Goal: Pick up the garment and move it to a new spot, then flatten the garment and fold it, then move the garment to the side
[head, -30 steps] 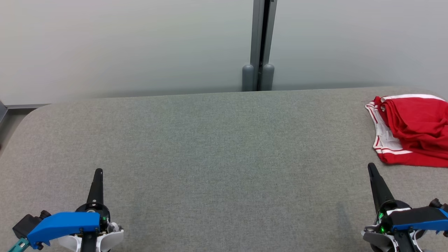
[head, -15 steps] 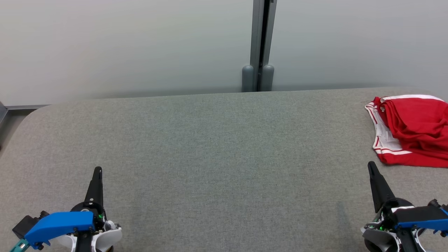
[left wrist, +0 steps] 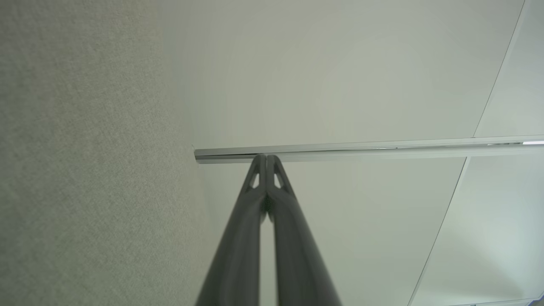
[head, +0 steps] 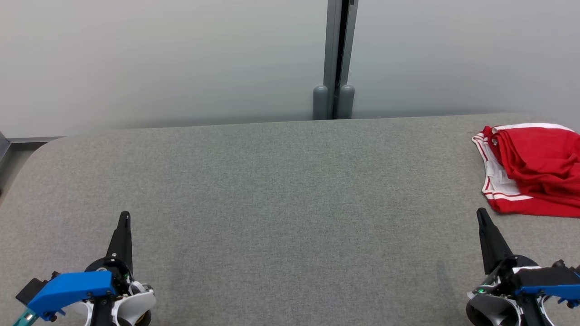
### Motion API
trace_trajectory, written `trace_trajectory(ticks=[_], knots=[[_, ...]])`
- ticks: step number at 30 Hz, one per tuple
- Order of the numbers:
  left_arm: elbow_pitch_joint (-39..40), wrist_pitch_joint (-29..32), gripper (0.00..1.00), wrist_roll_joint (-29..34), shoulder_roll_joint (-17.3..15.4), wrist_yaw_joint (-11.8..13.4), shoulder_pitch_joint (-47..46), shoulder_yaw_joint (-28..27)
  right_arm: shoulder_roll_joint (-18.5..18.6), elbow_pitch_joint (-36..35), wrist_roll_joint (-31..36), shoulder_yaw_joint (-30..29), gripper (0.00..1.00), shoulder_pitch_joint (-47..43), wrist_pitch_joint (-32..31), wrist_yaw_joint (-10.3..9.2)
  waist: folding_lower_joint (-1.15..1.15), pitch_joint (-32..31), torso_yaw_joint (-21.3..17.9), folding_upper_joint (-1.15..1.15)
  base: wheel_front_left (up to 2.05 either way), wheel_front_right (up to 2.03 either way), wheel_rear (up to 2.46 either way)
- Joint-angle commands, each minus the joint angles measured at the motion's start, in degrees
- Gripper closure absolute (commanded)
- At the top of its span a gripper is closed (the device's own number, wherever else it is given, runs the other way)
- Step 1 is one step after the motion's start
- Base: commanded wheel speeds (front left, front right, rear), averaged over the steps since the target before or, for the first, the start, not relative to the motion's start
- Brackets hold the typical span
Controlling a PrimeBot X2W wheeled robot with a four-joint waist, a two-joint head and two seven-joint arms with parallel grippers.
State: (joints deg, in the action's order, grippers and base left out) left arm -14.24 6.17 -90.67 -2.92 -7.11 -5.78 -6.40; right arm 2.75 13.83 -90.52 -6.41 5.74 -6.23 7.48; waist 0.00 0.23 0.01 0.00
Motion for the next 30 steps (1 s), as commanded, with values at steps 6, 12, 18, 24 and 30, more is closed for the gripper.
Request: trace_trajectory(ticks=[6, 12, 18, 24, 30], knots=[[0.3, 0.6, 1.00, -1.8, 0.1, -0.5, -0.7, -0.3, 0.2, 0.3, -2.0, -0.2, 1.00, 0.9, -0.4, 0.02, 0.00, -0.1, 0.0, 0.00, 0.00, 0.00, 0.00], [0.3, 0.6, 1.00, -1.8, 0.1, -0.5, -0.7, -0.3, 0.2, 0.3, -2.0, -0.2, 1.00, 0.9, -0.4, 0.02, 0.00, -0.1, 0.0, 0.00, 0.00, 0.00, 0.00], [0.3, 0.6, 1.00, -1.8, 0.1, -0.5, -0.7, -0.3, 0.2, 0.3, -2.0, -0.2, 1.00, 0.9, -0.4, 0.02, 0.00, -0.1, 0.0, 0.00, 0.00, 0.00, 0.00], [0.3, 0.6, 1.00, -1.8, 0.1, -0.5, -0.7, -0.3, 0.2, 0.3, -2.0, -0.2, 1.00, 0.9, -0.4, 0.02, 0.00, -0.1, 0.0, 0.00, 0.00, 0.00, 0.00], [0.3, 0.6, 1.00, -1.8, 0.1, -0.5, -0.7, -0.3, 0.2, 0.3, -2.0, -0.2, 1.00, 0.9, -0.4, 0.02, 0.00, -0.1, 0.0, 0.00, 0.00, 0.00, 0.00]])
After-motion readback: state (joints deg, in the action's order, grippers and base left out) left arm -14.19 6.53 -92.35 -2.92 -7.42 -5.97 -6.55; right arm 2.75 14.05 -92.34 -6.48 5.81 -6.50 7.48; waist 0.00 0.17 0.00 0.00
